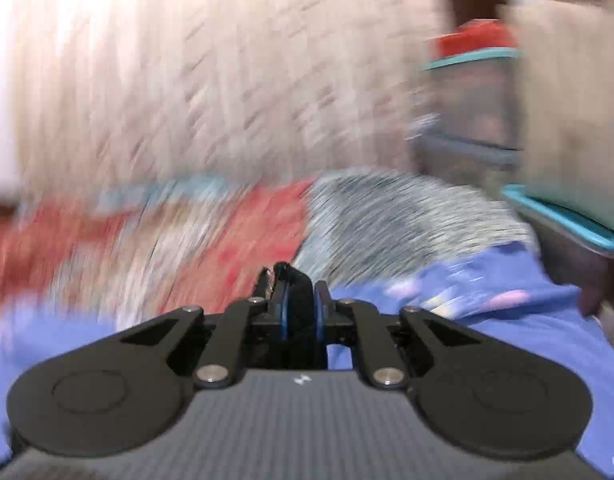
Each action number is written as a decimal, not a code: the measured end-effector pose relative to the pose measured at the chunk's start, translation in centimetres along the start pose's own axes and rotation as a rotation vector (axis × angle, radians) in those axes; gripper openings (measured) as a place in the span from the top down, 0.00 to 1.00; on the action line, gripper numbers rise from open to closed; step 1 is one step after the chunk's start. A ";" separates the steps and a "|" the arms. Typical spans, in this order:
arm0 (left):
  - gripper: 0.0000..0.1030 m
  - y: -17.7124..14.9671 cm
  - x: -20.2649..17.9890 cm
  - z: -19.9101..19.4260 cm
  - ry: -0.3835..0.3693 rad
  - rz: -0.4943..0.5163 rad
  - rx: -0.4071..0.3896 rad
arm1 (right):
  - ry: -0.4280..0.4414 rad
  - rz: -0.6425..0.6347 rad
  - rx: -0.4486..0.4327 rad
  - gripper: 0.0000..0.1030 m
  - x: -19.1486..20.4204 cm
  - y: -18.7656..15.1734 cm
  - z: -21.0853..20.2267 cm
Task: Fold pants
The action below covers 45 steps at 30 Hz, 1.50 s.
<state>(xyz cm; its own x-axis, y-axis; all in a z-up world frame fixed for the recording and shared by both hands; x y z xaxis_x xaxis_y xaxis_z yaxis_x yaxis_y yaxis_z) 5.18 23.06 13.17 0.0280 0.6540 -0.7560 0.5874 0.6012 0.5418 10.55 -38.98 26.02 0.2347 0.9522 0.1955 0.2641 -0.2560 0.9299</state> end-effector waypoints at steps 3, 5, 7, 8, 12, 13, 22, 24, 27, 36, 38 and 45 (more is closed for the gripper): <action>0.84 0.0 1.8 -2.4 0.056 -0.012 -0.011 | -0.051 0.218 -0.057 0.87 -7.3 1.7 -3.6; 0.84 -1.6 3.5 -2.8 0.104 -0.043 0.035 | -0.094 0.302 -0.066 0.87 -10.5 0.7 -5.3; 0.84 -3.5 5.4 -3.0 0.141 -0.079 0.081 | -0.157 0.364 -0.073 0.87 -13.9 -0.7 -7.2; 0.84 -4.3 6.1 -3.2 0.139 -0.103 0.096 | -0.186 0.396 -0.071 0.87 -15.4 -1.5 -8.2; 0.84 -7.4 8.6 -4.4 0.131 -0.173 0.127 | -0.244 0.532 -0.018 0.87 -20.5 -5.2 -10.5; 0.84 -8.2 8.8 -4.3 0.138 -0.176 0.140 | -0.263 0.533 -0.001 0.87 -21.2 -6.3 -10.8; 0.84 -10.2 10.1 -3.7 0.223 -0.207 0.211 | -0.332 0.682 0.126 0.87 -24.1 -13.1 -10.6; 0.84 -9.5 9.1 -3.7 0.216 -0.177 0.191 | -0.318 0.658 0.122 0.87 -23.5 -12.2 -9.7; 0.84 -9.0 8.1 -3.6 0.212 -0.139 0.177 | -0.287 0.641 0.097 0.87 -22.9 -11.2 -9.6; 0.84 -10.6 9.6 -3.8 0.249 -0.162 0.227 | -0.285 0.695 0.052 0.87 -27.0 -13.5 -14.6; 0.84 -11.4 10.2 -3.5 0.270 -0.166 0.250 | -0.327 0.693 0.098 0.87 -28.1 -15.4 -15.3; 0.77 -12.5 10.1 -3.1 0.322 -0.119 0.282 | -0.502 0.730 0.206 0.51 -31.2 -21.8 -16.9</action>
<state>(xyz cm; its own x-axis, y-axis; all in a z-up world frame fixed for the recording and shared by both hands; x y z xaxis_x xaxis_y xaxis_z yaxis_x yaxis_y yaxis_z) -4.36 23.58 -0.15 -0.2803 0.7243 -0.6299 0.7705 0.5611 0.3024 -18.31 -60.34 4.92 0.7766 0.3695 0.5102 0.0408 -0.8378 0.5445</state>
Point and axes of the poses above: each gripper's, at about its wrist camera, not at the fingertips, and z roughly the way its jaws point, x to its left, y to its top, the point moved 2 cm from there along z, roughly the way its jaws point
